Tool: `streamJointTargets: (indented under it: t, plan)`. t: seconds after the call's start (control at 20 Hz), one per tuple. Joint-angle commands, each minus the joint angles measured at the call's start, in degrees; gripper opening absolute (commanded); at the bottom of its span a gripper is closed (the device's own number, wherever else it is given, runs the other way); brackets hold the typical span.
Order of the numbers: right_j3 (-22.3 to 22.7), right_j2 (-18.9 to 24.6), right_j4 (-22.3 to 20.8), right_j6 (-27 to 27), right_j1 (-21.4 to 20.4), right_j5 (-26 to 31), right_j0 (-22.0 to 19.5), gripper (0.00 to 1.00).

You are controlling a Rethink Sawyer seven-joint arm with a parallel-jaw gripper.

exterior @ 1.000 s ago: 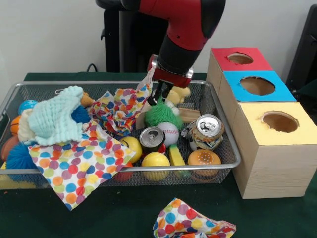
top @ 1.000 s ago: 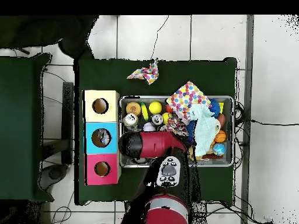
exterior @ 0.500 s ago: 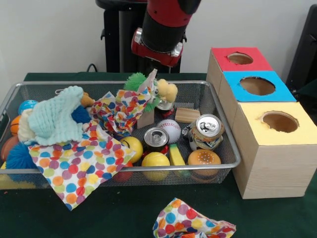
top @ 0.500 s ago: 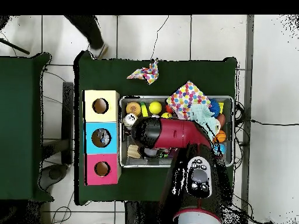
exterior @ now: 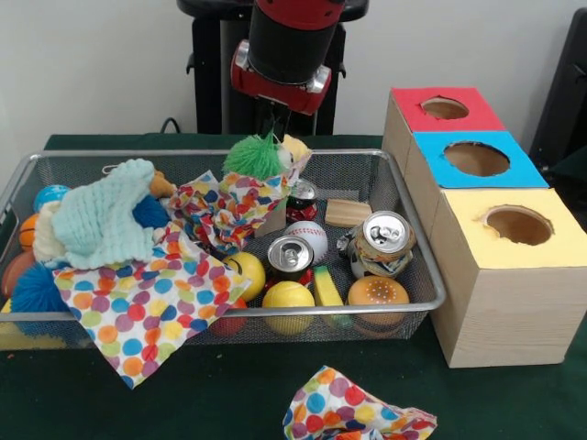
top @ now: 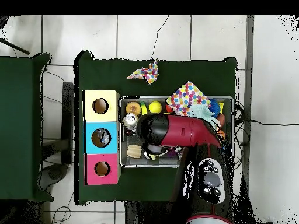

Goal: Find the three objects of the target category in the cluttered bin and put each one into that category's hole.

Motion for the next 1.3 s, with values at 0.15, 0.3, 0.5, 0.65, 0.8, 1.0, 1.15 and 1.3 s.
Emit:
streamJointTargets:
  t: [0.15, 0.3, 0.5, 0.65, 0.8, 1.0, 1.15, 1.3]
  plan:
    - [-3.3, 7.1, -3.3, -9.8, 0.2, 7.6, -2.6, 0.0]
    - [-2.4, 7.6, -3.2, -13.1, -2.3, 9.5, -6.1, 0.0]
    - [-1.9, 9.4, -4.5, -16.3, -3.8, 10.2, -9.3, 0.0]
    - [-2.1, 11.0, -5.2, -16.4, -3.6, 10.5, -10.2, 0.0]
    - [-2.8, 12.2, -5.4, -16.1, -3.5, 12.0, -11.2, 0.0]
    - [-3.2, 13.7, -4.8, -15.5, -3.7, 13.5, -12.4, 0.0]
    - [-4.2, 14.7, -5.3, -15.9, -3.2, 14.8, -13.2, 0.0]
    - [-5.1, 15.2, -6.2, -16.1, -2.8, 14.8, -13.7, 0.0]
